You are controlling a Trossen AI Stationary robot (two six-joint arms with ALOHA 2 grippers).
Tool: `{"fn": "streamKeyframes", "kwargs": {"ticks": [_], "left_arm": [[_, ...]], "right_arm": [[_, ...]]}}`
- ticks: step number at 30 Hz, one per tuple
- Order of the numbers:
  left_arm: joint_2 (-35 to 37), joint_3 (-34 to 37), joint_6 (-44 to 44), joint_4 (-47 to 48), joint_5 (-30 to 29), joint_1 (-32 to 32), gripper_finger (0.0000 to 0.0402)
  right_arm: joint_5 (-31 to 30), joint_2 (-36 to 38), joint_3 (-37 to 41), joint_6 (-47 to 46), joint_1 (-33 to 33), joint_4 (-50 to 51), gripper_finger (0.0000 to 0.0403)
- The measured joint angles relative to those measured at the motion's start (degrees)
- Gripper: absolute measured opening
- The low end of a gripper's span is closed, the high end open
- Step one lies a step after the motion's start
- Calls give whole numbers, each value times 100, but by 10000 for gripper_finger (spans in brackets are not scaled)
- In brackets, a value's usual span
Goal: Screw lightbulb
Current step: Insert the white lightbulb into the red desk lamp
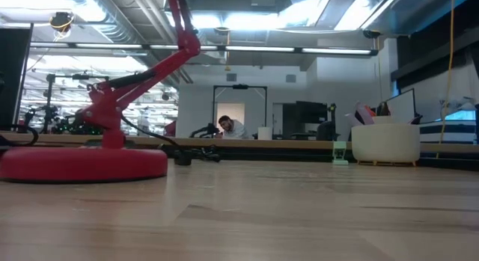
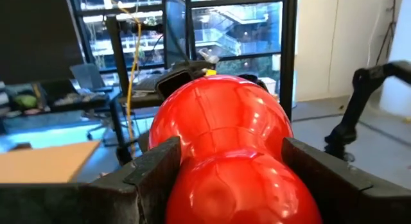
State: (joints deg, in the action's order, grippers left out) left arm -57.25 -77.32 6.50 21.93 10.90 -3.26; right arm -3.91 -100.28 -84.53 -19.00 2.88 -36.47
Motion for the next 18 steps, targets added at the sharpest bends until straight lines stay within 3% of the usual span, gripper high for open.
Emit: {"fn": "streamKeyframes", "kwargs": {"ticks": [10, 18], "left_arm": [[-2, 7, 1031, 37, -125, 190, 252], [-33, 0, 1223, 134, -116, 194, 252]], "right_arm": [[116, -1, 4, -1946, -1, 45, 257], [177, -7, 11, -3341, -1, 68, 257]]}}
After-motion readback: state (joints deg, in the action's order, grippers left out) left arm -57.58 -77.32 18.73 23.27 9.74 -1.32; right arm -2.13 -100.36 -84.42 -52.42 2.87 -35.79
